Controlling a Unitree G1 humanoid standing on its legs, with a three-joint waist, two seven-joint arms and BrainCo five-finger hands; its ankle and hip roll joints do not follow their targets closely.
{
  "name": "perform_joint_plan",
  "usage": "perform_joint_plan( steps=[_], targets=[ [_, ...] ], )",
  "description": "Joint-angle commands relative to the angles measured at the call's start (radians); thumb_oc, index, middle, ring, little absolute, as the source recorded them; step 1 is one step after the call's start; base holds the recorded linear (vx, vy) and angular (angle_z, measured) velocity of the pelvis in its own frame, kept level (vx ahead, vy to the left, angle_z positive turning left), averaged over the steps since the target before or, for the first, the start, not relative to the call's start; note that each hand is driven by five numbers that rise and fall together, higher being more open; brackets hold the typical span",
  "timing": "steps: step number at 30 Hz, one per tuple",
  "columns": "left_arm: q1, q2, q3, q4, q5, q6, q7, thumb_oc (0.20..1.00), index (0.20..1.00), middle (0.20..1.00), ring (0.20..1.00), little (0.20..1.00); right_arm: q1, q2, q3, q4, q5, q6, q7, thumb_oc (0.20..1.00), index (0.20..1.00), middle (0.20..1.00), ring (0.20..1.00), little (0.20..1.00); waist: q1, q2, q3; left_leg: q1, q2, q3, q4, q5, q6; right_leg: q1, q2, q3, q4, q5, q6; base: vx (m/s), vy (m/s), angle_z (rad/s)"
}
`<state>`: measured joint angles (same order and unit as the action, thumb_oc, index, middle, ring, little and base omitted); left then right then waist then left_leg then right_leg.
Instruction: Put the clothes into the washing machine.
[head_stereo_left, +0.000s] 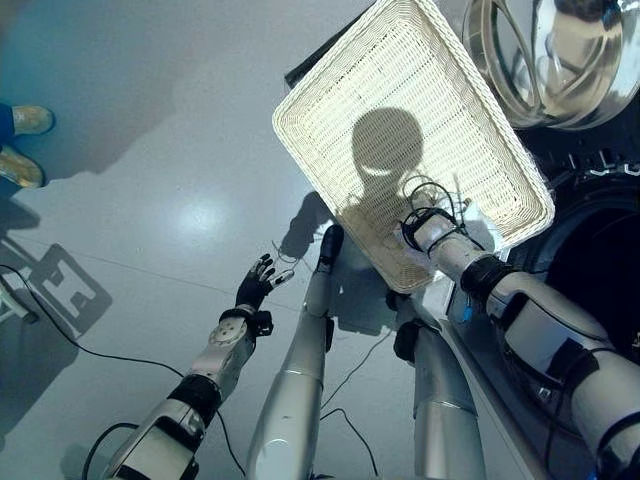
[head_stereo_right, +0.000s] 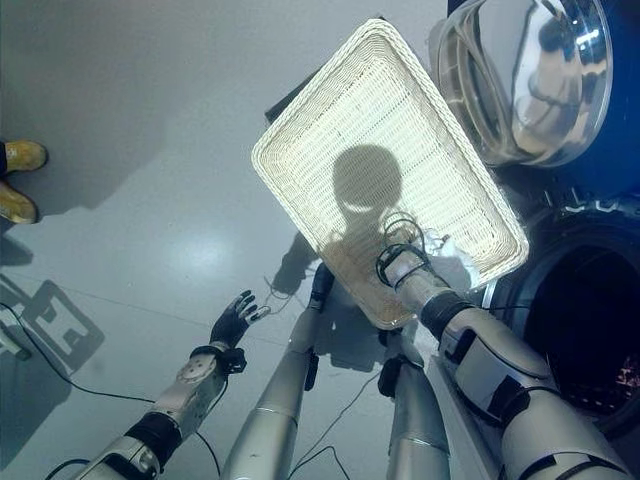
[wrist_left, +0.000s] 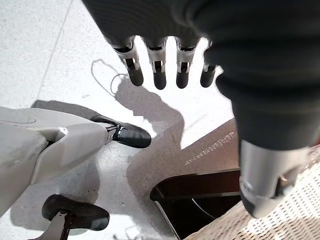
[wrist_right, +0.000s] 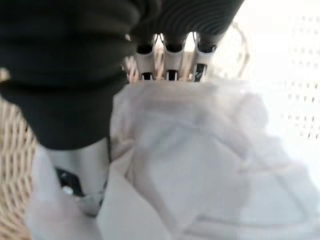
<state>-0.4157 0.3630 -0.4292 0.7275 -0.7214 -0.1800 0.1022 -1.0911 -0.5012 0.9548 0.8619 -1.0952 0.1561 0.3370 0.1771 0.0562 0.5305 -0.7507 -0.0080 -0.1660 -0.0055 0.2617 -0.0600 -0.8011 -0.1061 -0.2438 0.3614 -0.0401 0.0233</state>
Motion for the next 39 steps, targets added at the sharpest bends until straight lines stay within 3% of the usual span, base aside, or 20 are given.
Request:
perform_joint_plan(
  steps=[1,7,12,23,35,39],
  targets=[
    [0.017,-0.001,0.035,0.012,0.021,0.004,-0.004,1.000,1.000,1.000,1.000,1.000,0.010,-0.084,0.036,-0.024,0.126,0.036,-0.004,1.000,1.000,1.000,1.000,1.000,-0.027,0.000,-0.011,0.018,-0.066,0.095,0.000,-0.072,0.030,0.033,0.051,0.016,-0.185,0.144,0.075,0.00,-0.036,-0.02],
    [0.040,0.011,0.041,0.005,0.023,-0.006,-0.021,1.000,1.000,1.000,1.000,1.000,-0.055,-0.115,0.055,-0.070,0.229,0.048,0.040,1.000,1.000,1.000,1.000,1.000,-0.019,-0.002,-0.011,0.023,-0.064,0.089,0.001,-0.071,0.029,0.036,0.054,0.015,-0.178,0.138,0.071,0.00,-0.002,-0.01],
    [0.040,0.009,0.037,0.013,0.021,-0.012,-0.024,1.000,1.000,1.000,1.000,1.000,-0.067,-0.106,0.057,-0.038,0.225,0.041,0.033,1.000,1.000,1.000,1.000,1.000,-0.015,0.004,-0.011,0.023,-0.065,0.087,0.001,-0.072,0.031,0.037,0.054,0.015,-0.176,0.131,0.068,0.00,0.000,0.00],
    [0.008,-0.001,0.024,0.045,0.013,-0.023,-0.025,1.000,1.000,1.000,1.000,1.000,-0.032,-0.071,0.051,0.096,0.115,-0.008,-0.098,1.000,1.000,1.000,1.000,1.000,-0.017,0.013,-0.011,0.014,-0.069,0.082,-0.003,-0.070,0.033,0.031,0.056,0.024,-0.184,0.134,0.069,-0.01,-0.004,0.00],
    [-0.032,-0.009,0.015,0.083,-0.023,-0.050,-0.003,1.000,1.000,1.000,1.000,1.000,0.092,-0.114,0.028,0.116,-0.070,-0.034,-0.354,1.000,1.000,1.000,1.000,1.000,-0.064,0.014,-0.011,-0.009,-0.066,0.097,-0.022,-0.057,0.032,0.002,0.062,0.060,-0.211,0.158,0.080,-0.02,0.007,-0.04],
    [-0.041,-0.006,0.018,0.099,-0.035,-0.063,-0.008,1.000,1.000,1.000,1.000,1.000,0.132,-0.133,0.002,0.152,-0.137,-0.018,-0.323,1.000,1.000,1.000,1.000,1.000,-0.079,0.016,-0.011,-0.015,-0.063,0.103,-0.023,-0.056,0.030,-0.005,0.060,0.069,-0.217,0.164,0.081,-0.02,0.000,-0.06]
  ],
)
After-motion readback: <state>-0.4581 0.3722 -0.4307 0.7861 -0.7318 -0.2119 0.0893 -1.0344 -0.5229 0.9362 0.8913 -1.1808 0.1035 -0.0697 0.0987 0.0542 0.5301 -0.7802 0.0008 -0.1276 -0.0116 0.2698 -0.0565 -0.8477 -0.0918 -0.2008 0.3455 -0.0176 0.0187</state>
